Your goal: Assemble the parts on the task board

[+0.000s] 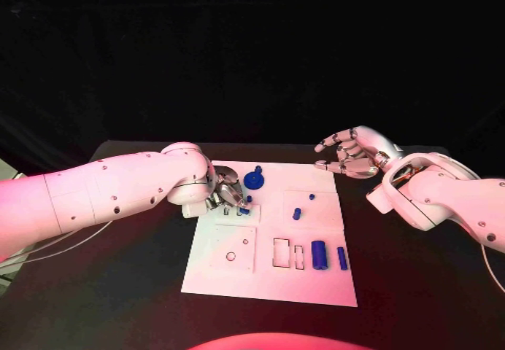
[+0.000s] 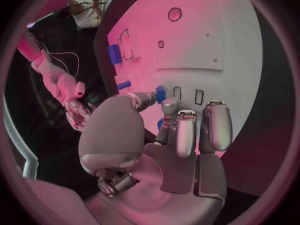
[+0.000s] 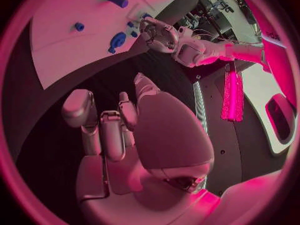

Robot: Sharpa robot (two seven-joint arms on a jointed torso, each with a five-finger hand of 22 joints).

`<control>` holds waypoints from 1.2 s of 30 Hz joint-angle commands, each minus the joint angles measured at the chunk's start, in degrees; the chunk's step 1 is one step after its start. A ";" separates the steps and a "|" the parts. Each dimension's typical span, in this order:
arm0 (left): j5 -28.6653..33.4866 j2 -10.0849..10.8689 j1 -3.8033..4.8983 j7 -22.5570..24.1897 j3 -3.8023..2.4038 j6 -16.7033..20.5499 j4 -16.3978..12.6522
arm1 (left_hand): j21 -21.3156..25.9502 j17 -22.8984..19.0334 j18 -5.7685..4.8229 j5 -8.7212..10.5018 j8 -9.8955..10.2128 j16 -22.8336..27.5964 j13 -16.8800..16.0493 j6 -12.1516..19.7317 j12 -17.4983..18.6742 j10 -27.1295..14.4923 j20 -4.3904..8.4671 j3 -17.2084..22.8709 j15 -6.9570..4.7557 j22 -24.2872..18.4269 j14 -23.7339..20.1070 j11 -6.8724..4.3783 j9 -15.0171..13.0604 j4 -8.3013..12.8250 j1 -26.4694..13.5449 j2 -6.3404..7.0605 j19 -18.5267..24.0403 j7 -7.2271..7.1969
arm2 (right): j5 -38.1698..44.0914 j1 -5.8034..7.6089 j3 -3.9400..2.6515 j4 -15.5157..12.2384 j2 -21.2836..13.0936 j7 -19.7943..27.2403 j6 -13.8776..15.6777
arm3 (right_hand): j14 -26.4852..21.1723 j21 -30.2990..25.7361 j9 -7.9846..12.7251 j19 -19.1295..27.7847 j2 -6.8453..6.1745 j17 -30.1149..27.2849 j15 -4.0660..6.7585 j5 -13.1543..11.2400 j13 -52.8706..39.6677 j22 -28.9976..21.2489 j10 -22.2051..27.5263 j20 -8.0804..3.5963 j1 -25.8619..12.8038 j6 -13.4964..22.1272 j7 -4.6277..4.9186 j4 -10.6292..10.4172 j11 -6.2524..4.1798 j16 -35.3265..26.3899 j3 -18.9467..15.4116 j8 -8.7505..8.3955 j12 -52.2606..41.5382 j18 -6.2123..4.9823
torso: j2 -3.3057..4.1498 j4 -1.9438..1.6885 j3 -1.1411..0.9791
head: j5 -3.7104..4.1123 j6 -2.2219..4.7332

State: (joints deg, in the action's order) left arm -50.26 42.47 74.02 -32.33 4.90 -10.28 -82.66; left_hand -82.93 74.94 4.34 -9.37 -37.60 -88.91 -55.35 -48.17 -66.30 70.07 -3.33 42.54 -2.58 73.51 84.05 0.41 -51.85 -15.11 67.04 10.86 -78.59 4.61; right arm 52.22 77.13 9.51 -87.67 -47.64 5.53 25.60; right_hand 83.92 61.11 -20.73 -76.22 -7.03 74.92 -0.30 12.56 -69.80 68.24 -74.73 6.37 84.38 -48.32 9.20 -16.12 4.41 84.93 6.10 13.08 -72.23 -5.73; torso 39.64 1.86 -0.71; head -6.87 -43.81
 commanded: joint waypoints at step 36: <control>-16.09 -0.57 0.05 -0.83 0.82 2.47 -1.47 | -2.35 15.06 -1.67 -15.06 -1.11 -1.09 -4.45 -3.79 -3.23 5.18 1.15 12.55 -1.74 4.61 5.95 -1.57 -2.12 15.97 -5.13 2.30 -3.50 -1.45 | 1.05 0.00 -0.02 0.18 -0.06 0.36 -0.54 | 3.37 -0.23 -0.05 0.16 -0.21 3.90 0.33 0.47 0.17 -0.03 0.11 -0.41 0.06 -0.08 0.04 -0.34 -0.13 -0.36 0.27 0.24 0.18 -0.59 | -0.04 0.04 0.00 | -0.77 -1.15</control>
State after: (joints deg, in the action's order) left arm -64.43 42.02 74.04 -32.61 5.73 -6.69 -83.94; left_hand -84.96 74.92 3.44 -24.15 -38.44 -89.66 -59.80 -51.65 -69.21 74.89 -2.15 44.66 -3.88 74.95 83.93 -1.13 -53.87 -9.95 61.66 13.72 -81.62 3.18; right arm 52.40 77.13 9.51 -87.47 -47.75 5.50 25.60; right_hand 83.92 61.12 -20.71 -76.22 -7.03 74.91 -0.30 12.87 -69.68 68.25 -74.73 6.37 84.38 -48.32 9.20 -16.28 4.41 84.93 6.26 13.07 -72.23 -5.73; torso 39.58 1.89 -0.73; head -7.62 -44.91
